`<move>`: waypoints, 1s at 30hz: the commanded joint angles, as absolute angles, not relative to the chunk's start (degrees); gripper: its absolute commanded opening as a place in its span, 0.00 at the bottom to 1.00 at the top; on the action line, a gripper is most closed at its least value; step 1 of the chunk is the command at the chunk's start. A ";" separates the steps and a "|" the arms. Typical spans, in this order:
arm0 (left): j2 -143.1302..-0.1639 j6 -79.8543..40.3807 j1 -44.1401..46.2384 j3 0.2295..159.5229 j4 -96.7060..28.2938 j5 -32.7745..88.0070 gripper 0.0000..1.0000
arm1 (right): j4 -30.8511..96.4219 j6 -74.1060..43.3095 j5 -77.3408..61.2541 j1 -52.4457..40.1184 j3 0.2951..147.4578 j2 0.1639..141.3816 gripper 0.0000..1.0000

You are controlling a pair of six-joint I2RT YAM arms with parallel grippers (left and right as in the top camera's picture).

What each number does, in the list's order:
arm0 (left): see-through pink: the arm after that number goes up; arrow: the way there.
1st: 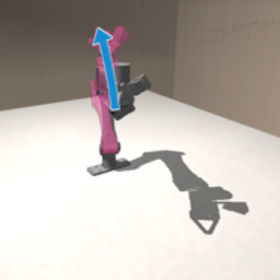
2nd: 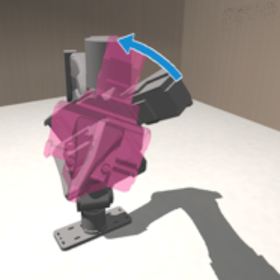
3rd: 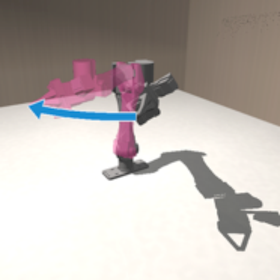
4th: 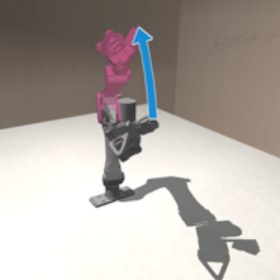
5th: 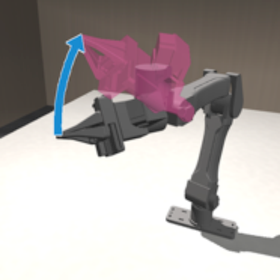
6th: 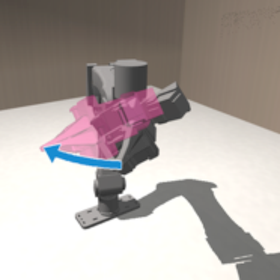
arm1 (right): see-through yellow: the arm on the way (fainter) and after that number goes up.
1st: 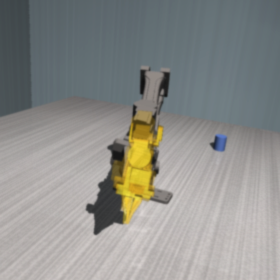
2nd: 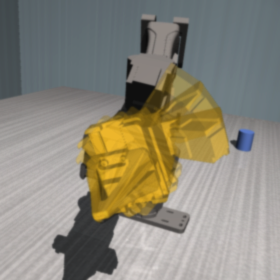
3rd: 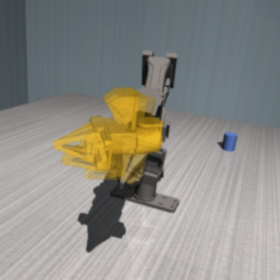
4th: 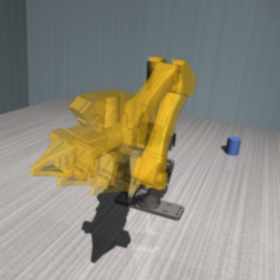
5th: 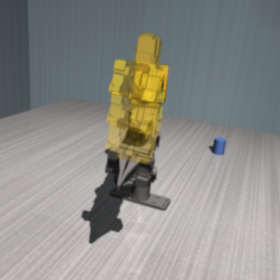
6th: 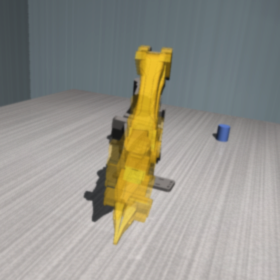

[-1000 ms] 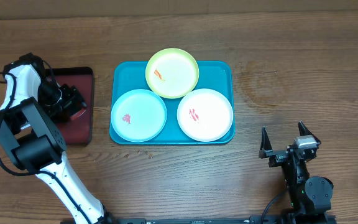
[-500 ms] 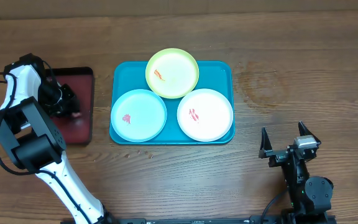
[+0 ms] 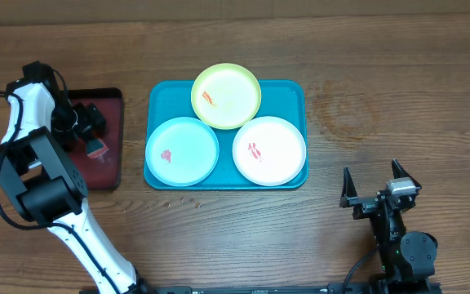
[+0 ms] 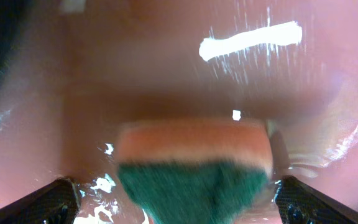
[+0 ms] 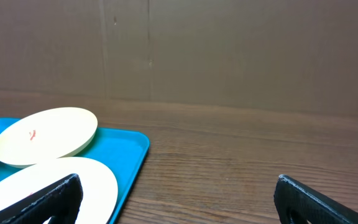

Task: Clean dirty plates on tray and stack at the side
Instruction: 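Grasp the sponge with the left gripper and rub it in the tray water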

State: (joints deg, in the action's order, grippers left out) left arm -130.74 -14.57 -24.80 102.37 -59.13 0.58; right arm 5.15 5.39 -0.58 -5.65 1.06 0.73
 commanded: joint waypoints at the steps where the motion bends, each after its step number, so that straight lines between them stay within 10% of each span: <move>1: -132.00 -13.87 -25.17 102.15 -57.71 -2.15 0.98 | 4.78 5.67 -0.05 -5.39 0.47 0.27 1.00; 4: -132.00 -13.67 -25.17 102.15 -56.34 -2.15 0.82 | 4.78 5.67 -0.05 -5.39 0.47 0.27 1.00; 10: -132.00 -13.72 -25.17 102.15 -55.20 -2.11 0.04 | 4.78 5.67 -0.05 -5.39 0.47 0.30 1.00; 13: -132.00 -13.72 -25.17 102.15 -55.70 -2.09 0.04 | 4.78 5.67 -0.05 -5.39 0.47 0.27 1.00; 15: -132.00 -13.72 -25.17 102.15 -56.69 -2.09 0.17 | 4.78 5.67 -0.05 -5.39 0.47 0.27 1.00; 17: -132.00 -13.72 -25.15 102.15 -58.17 -1.87 0.91 | 4.78 5.67 -0.05 -5.39 0.47 0.30 1.00; 18: -132.00 -13.74 -25.10 102.15 -59.11 -1.83 1.00 | 4.78 5.67 -0.05 -5.39 0.47 0.27 1.00; 30: -132.00 -13.74 -25.06 102.15 -71.13 3.57 0.98 | 4.78 5.67 -0.05 -5.39 0.47 0.27 1.00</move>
State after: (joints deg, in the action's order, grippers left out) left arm -130.96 -13.98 -25.02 102.37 -70.15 0.16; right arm 5.15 5.41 -0.58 -5.65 1.04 0.73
